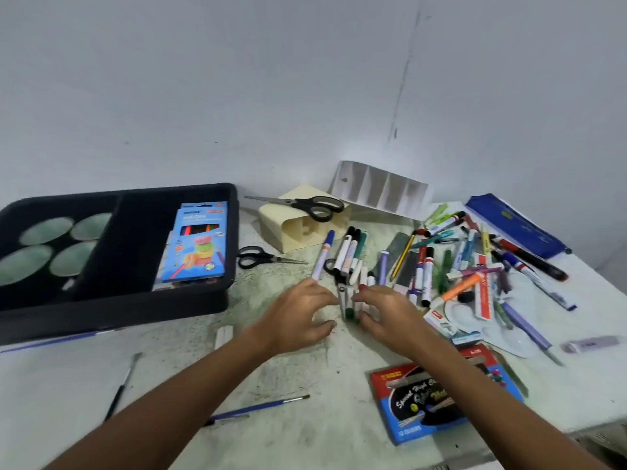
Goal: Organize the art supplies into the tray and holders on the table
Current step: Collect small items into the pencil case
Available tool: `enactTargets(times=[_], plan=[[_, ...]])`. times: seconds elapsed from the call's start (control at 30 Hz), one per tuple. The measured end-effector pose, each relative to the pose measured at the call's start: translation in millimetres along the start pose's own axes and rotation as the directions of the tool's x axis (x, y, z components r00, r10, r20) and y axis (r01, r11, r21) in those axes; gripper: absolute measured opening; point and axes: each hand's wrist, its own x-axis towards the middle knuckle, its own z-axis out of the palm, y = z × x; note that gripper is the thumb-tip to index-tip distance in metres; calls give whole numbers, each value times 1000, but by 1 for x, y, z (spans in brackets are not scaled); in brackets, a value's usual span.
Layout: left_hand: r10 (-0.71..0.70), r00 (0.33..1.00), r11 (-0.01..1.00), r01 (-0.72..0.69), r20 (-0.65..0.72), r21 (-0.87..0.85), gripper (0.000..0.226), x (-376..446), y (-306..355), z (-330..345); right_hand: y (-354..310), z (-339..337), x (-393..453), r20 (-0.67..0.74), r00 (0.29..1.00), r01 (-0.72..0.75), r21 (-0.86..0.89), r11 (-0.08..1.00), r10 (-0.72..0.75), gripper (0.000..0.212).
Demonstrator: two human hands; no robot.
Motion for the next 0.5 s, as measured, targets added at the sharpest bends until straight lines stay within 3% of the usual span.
enactTargets(times=[0.2, 0.3, 0.5], plan=[[-115, 966, 992, 100, 231, 77, 72, 43, 1, 29, 27, -1, -9, 136, 986, -89, -85, 992, 100, 67], [-97, 962, 995, 84, 255, 63, 69, 47, -1, 39, 29, 8, -8, 130, 985, -104, -54, 993, 111, 79], [-128, 960, 991, 132, 248, -1, 58, 52, -7, 41, 32, 13, -1, 134, 982, -141, 30, 990, 136, 81]])
